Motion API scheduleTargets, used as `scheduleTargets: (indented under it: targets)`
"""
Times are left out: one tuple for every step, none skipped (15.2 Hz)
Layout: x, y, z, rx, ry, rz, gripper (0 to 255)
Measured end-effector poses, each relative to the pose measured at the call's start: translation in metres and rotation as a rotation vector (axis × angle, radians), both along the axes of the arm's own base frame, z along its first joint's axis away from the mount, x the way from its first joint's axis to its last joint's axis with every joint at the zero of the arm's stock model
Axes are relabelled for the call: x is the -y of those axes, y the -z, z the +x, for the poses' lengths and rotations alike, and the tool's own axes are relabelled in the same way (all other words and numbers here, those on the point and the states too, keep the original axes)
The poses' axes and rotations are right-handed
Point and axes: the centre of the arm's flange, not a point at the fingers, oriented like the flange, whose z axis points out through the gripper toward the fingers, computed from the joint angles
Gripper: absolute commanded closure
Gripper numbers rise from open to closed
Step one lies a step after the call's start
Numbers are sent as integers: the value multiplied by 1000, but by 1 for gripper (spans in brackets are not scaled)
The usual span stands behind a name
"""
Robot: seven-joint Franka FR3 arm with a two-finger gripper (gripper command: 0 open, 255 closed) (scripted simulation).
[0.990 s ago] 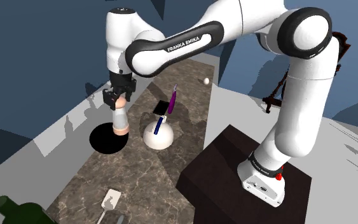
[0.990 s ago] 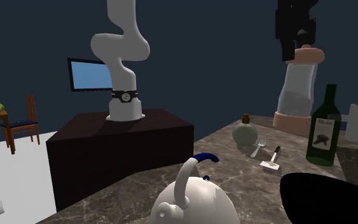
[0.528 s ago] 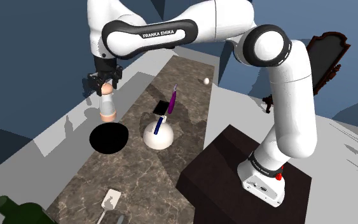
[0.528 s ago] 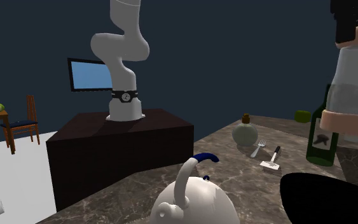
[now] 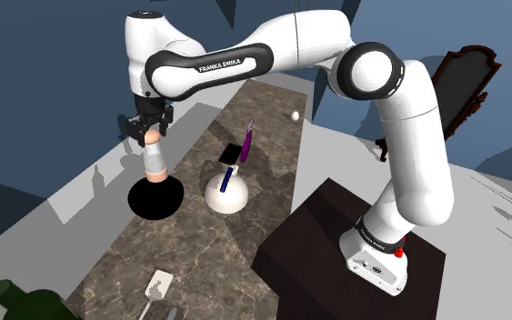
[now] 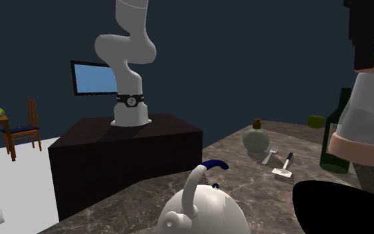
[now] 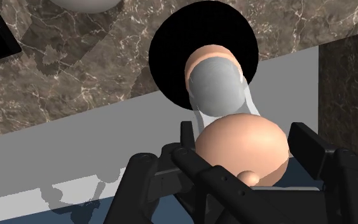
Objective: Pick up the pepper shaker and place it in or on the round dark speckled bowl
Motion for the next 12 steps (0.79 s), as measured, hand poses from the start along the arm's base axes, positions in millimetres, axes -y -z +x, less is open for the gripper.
scheduleTargets:
  targets:
    - [0,6,0,0,0,0,255]
    - [0,12,-1,0,0,0,255]
    - [-1,17,0,0,0,0,255]
    - [-1,23,0,0,0,0,255]
    - [-1,28,0,0,0,0,255]
    - [0,33,0,0,0,0,255]
    - [-1,38,0,0,0,0,255]
    - [0,43,1,0,0,0,255]
    - [0,47,1,0,0,0,255]
    - [0,52,1,0,0,0,255]
    - [1,58,0,0,0,0,255]
    - [0,63,0,0,0,0,255]
